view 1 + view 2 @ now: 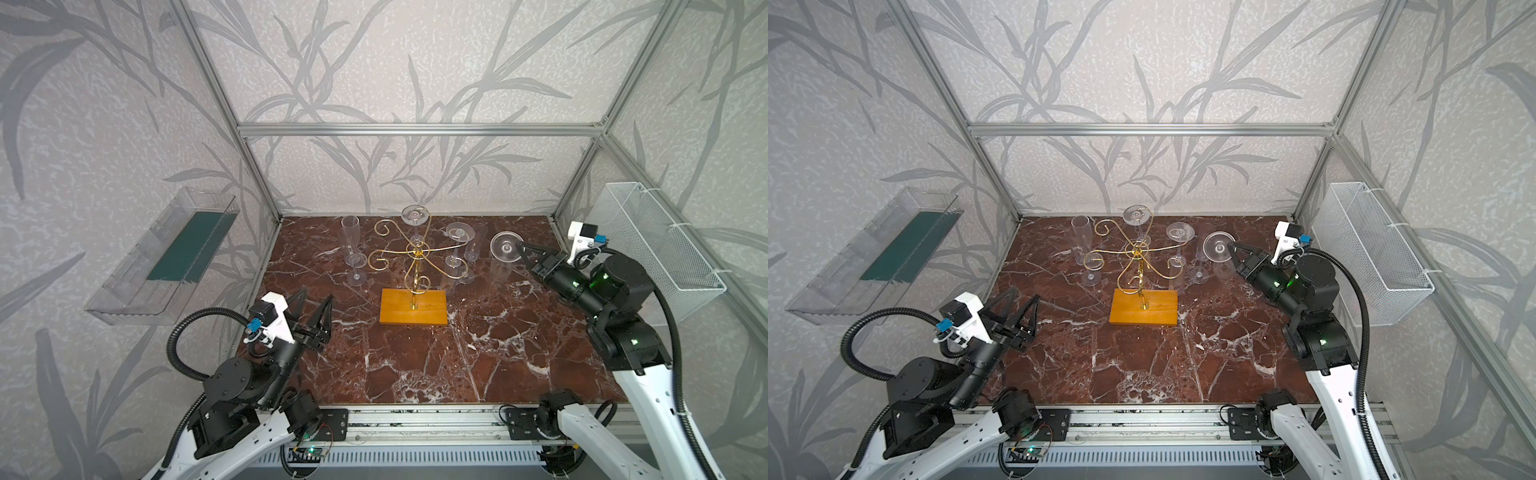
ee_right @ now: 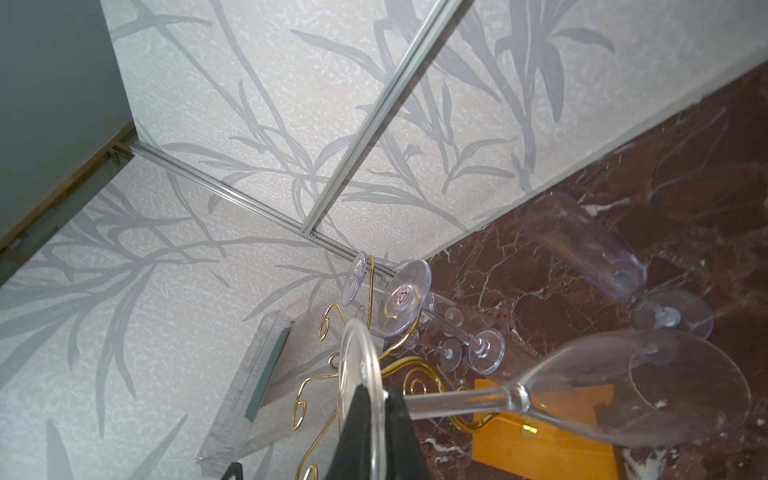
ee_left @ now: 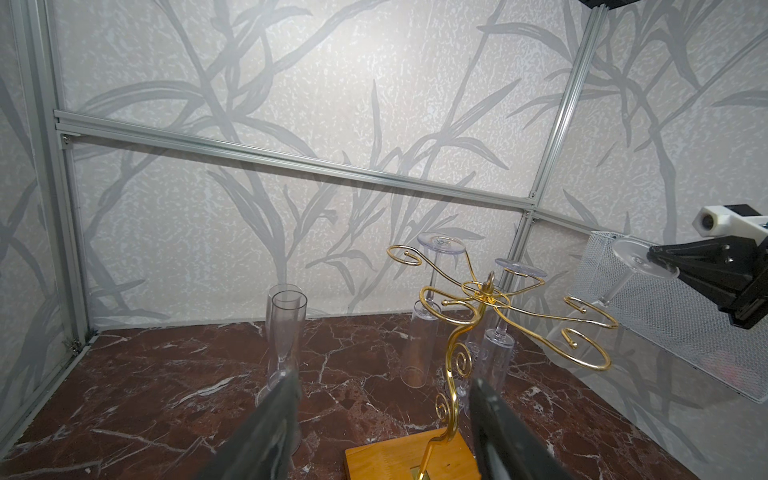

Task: Take the wine glass off the wine glass rack
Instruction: 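Raise the glass upright with the right gripper while the left gripper reaches toward it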

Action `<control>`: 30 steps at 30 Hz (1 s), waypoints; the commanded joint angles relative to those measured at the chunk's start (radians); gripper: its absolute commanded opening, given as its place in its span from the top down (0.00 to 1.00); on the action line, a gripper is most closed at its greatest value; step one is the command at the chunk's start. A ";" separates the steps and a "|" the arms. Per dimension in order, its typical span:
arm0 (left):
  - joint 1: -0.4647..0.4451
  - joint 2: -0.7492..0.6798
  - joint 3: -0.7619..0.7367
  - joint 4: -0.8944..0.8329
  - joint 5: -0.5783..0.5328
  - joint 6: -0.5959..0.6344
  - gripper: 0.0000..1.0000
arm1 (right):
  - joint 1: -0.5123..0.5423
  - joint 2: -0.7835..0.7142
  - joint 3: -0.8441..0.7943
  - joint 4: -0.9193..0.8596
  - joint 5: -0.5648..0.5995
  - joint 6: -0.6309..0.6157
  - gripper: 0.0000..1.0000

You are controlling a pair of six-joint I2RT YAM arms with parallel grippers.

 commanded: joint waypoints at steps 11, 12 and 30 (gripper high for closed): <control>-0.002 0.095 0.069 0.024 0.092 -0.004 0.33 | 0.227 -0.121 -0.046 0.081 0.119 -0.725 1.00; -0.002 0.107 0.077 0.024 0.108 -0.004 0.32 | 0.259 -0.126 -0.053 0.081 0.135 -0.775 1.00; -0.002 0.362 0.226 0.025 0.415 -0.094 0.32 | 0.694 -0.215 -0.240 0.250 0.279 -1.504 1.00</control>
